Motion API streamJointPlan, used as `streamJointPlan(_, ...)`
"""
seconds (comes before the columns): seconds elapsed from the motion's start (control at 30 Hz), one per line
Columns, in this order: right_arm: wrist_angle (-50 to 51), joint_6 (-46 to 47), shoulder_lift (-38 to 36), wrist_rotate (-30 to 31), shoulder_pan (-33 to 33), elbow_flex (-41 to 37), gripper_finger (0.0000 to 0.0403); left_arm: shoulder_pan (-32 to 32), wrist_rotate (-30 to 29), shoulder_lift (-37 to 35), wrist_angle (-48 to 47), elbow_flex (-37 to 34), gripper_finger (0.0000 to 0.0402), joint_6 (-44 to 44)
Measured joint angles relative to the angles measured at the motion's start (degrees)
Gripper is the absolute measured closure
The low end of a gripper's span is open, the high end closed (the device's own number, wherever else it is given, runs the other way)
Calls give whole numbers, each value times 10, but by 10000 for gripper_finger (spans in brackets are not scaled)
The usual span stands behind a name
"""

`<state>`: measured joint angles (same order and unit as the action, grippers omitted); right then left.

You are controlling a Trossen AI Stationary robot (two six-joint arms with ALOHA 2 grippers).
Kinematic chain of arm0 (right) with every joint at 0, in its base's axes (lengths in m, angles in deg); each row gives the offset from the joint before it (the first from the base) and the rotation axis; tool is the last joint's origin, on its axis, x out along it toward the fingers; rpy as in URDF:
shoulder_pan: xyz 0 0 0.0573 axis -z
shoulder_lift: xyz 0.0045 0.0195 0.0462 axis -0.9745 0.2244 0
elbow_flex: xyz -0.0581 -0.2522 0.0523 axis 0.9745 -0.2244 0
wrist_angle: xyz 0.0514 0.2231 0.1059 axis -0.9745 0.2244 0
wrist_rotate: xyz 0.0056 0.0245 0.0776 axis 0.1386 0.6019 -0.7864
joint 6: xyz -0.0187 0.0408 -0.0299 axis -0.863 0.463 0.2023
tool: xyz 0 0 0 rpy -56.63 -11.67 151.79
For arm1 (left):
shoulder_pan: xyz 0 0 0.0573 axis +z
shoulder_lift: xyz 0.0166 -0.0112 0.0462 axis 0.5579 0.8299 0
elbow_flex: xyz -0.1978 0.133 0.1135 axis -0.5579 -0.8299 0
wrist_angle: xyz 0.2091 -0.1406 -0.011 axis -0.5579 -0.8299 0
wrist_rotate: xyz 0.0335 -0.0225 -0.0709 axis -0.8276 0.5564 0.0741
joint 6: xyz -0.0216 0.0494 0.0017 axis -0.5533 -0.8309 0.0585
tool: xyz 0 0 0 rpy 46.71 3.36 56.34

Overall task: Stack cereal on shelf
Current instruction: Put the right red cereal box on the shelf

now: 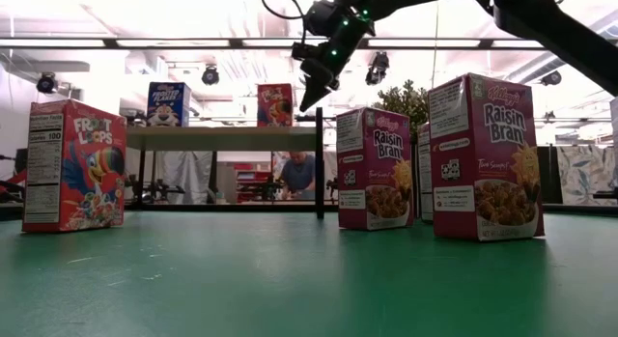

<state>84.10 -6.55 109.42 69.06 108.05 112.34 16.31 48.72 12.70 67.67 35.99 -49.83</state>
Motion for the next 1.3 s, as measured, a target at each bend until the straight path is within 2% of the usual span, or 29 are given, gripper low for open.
streamJointPlan(0.13,29,-5,-13,0,-2,0,390,0,0,9,-9,0,402,71)
streamJointPlan(0.3,82,3,-37,-15,-14,0,390,0,3,54,-17,3,402,190)
streamJointPlan(0.5,129,11,-66,-52,-52,0,391,0,53,133,-192,91,402,358)
streamJointPlan(0.63,147,-4,-81,-71,-88,-1,392,0,116,185,-313,151,402,456)
streamJointPlan(0.8,148,-15,-93,-73,-136,-1,392,0,176,230,-398,188,402,581)
streamJointPlan(1.0,149,-18,-94,-73,-192,-2,392,-2,235,261,-460,196,399,694)
streamJointPlan(1.13,163,-15,-94,-73,-219,-3,392,-8,269,276,-501,196,373,748)
streamJointPlan(1.3,192,-1,-100,-73,-240,-5,392,-16,278,293,-583,196,314,800)
